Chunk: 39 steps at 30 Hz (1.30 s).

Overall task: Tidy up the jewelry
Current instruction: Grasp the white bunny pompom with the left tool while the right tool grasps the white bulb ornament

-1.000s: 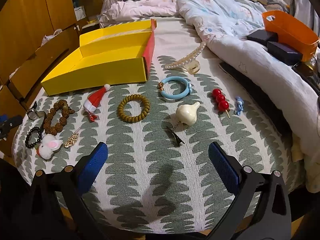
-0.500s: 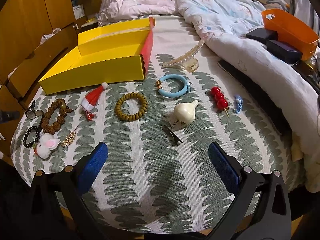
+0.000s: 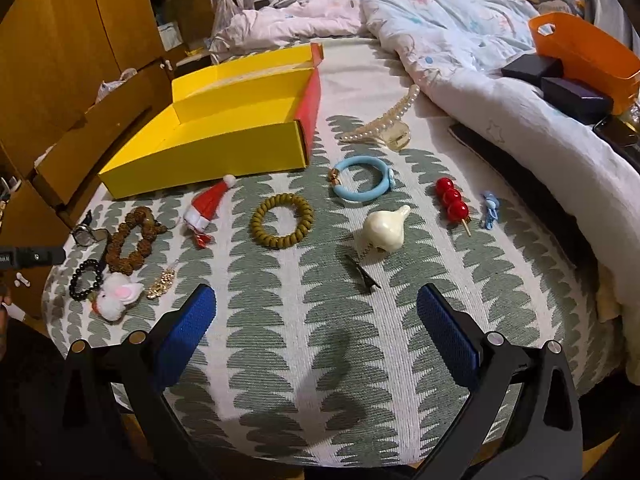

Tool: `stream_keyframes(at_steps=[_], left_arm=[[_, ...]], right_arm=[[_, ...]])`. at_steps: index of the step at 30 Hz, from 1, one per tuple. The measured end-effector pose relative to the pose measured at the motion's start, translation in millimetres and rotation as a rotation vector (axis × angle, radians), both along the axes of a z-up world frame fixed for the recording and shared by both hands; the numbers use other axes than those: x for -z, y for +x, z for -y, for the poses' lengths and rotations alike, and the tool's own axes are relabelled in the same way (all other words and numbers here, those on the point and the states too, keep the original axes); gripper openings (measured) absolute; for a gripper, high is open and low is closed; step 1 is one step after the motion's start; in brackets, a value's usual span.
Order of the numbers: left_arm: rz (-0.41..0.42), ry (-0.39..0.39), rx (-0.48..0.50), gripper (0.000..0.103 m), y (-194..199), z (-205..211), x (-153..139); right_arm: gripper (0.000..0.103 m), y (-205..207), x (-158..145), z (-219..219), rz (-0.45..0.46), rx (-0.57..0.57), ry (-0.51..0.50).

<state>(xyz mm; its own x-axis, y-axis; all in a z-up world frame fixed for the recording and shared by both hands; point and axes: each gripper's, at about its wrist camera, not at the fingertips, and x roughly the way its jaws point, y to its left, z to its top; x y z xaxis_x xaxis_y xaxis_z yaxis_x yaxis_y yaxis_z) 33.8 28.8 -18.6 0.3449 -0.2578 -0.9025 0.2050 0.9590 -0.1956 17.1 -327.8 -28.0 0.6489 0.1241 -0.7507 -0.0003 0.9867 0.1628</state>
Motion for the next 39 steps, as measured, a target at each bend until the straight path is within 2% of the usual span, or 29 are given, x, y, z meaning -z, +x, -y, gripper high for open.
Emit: stream_keyframes(at_steps=[3, 7, 12, 15, 17, 20, 22, 24, 27, 31, 39], left_arm=[[0.015, -0.041, 0.075, 0.097, -5.9, 17.7, -0.8], [0.028, -0.017, 0.137, 0.097, -12.7, 43.1, 3.3], [0.064, 0.085, 0.152, 0.097, -19.7, 65.0, 12.2], [0.128, 0.165, 0.130, 0.097, -24.4, 74.4, 13.3], [0.158, 0.181, 0.126, 0.097, -26.9, 79.6, 11.5], [0.182, 0.188, 0.129, 0.088, -30.0, 87.4, 11.5], [0.162, 0.172, 0.142, 0.082, -29.6, 91.0, 16.3], [0.123, 0.154, 0.152, 0.072, -26.5, 92.3, 23.0], [0.080, 0.126, 0.137, 0.070, -19.6, 90.4, 29.5], [0.034, 0.081, 0.124, 0.070, -12.6, 85.2, 30.8], [-0.029, 0.042, 0.109, 0.070, -4.4, 86.8, 37.6]], right_arm=[[0.100, 1.5, -0.7, 1.7, 0.004, 0.012, 0.003], [0.100, 10.7, 0.2, 10.9, -0.013, 0.040, 0.027], [0.099, 27.4, -0.2, 34.8, -0.040, 0.098, 0.065], [0.091, 34.1, 3.6, 44.9, -0.066, 0.119, 0.124], [0.088, 37.8, 3.2, 44.4, -0.074, 0.131, 0.087], [0.084, 47.1, 4.0, 44.4, -0.092, 0.136, 0.054], [0.080, 55.2, 5.2, 46.6, -0.107, 0.144, 0.041], [0.072, 65.3, 8.9, 50.3, -0.135, 0.143, 0.052], [0.068, 74.9, 14.7, 50.8, -0.168, 0.137, 0.051], [0.068, 83.6, 19.6, 43.0, -0.194, 0.110, 0.041], [0.068, 91.3, 27.6, 41.8, -0.234, 0.100, 0.035]])
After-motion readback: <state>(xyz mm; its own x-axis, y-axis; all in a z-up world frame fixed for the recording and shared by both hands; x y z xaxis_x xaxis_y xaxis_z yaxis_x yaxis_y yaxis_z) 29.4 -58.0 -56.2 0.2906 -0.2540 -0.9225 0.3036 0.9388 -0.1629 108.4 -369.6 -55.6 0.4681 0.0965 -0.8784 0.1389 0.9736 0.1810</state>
